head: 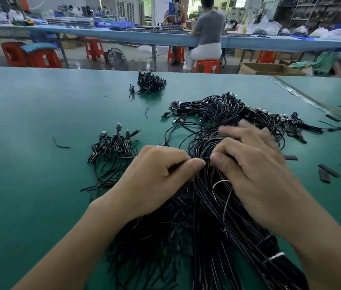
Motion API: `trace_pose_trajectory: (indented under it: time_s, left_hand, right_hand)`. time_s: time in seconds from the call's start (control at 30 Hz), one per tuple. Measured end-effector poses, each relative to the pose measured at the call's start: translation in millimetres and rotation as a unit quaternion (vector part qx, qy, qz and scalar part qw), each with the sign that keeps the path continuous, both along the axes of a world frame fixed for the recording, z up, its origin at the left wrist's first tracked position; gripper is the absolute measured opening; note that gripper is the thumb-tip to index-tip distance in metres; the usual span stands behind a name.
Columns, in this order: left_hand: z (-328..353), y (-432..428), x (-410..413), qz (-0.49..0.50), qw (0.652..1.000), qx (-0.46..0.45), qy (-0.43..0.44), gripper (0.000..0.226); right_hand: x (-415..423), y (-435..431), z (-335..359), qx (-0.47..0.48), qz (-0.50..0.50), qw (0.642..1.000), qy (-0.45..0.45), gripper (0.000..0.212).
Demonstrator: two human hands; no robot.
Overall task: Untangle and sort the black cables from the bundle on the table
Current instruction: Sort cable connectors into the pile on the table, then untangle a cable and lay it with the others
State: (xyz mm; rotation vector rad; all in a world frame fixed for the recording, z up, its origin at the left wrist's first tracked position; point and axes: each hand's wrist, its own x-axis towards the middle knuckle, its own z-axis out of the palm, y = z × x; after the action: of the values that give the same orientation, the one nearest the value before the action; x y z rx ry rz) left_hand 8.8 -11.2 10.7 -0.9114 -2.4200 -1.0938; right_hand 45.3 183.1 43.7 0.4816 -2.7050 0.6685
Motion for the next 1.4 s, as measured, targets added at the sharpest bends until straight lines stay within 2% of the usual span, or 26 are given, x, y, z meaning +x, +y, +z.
trace_pose_trajectory:
  time_s: [0.1, 0.17, 0.23, 0.3, 0.37, 0.53, 0.6, 0.67, 0.77, 0.87, 0.93, 1.0, 1.07, 1.13, 1.23, 1.3, 1.4]
  left_hand:
    - [2, 1, 1, -0.02, 0.988, 0.058, -0.142, 0.057]
    - [5, 2, 4, -0.09, 0.969, 0.053, -0.223, 0.058]
    - [12, 4, 10, -0.182, 0.933, 0.09, -0.297, 0.057]
    - [18, 7, 15, -0.236, 0.876, 0.194, -0.373, 0.054]
    - [19, 10, 15, -0.23, 0.831, 0.299, -0.409, 0.05]
    - [13, 13, 1, -0.138, 0.724, 0.522, -0.43, 0.044]
    - [7, 10, -3, -0.09, 0.724, 0.547, -0.411, 0.043]
    - [2, 10, -5, -0.035, 0.772, 0.512, -0.375, 0.041]
    - [0, 11, -3, 0.005, 0.845, 0.412, -0.342, 0.04]
    - [2, 10, 3, -0.002, 0.913, 0.247, -0.324, 0.038]
    - [5, 11, 8, -0.037, 0.925, 0.172, -0.337, 0.041]
    - [9, 13, 13, -0.072, 0.907, 0.156, -0.385, 0.048]
    - [11, 15, 16, -0.083, 0.9, 0.129, -0.407, 0.056]
    - [10, 17, 17, -0.101, 0.886, 0.154, -0.425, 0.06]
    - [14, 17, 18, -0.144, 0.819, 0.224, -0.508, 0.061]
    - [17, 16, 19, -0.198, 0.766, 0.266, -0.552, 0.057]
    - [20, 15, 16, -0.255, 0.711, 0.367, -0.543, 0.047]
  right_hand:
    - [-3, -1, -5, -0.133, 0.035, 0.99, -0.012, 0.028]
    - [-6, -3, -8, -0.204, 0.043, 0.978, -0.001, 0.021]
    - [-8, -7, -10, -0.267, 0.051, 0.962, -0.008, 0.022]
    - [-9, -9, -14, -0.297, 0.059, 0.951, -0.059, 0.038]
    - [-9, -13, -21, -0.281, 0.057, 0.949, -0.132, 0.042]
    - [-3, -34, -35, -0.102, 0.078, 0.974, -0.189, 0.02]
    - [1, -39, -34, -0.071, 0.085, 0.976, -0.19, 0.019]
    - [3, -40, -30, -0.07, 0.089, 0.977, -0.181, 0.022]
    - [6, -36, -21, -0.082, 0.094, 0.984, -0.129, 0.026]
    - [4, -29, -16, -0.137, 0.083, 0.984, -0.073, 0.018]
    - [1, -22, -13, -0.177, 0.077, 0.981, -0.034, 0.014]
    - [-1, -17, -9, -0.241, 0.087, 0.966, -0.02, 0.01]
    - [-1, -16, -9, -0.321, 0.114, 0.94, -0.025, 0.016]
    - [-3, -15, -10, -0.357, 0.12, 0.926, -0.009, 0.018]
    - [-9, -14, -16, -0.363, 0.062, 0.93, -0.008, 0.013]
    - [-10, -12, -19, -0.369, 0.048, 0.928, -0.028, 0.023]
    - [-10, -14, -21, -0.338, 0.05, 0.939, -0.05, 0.033]
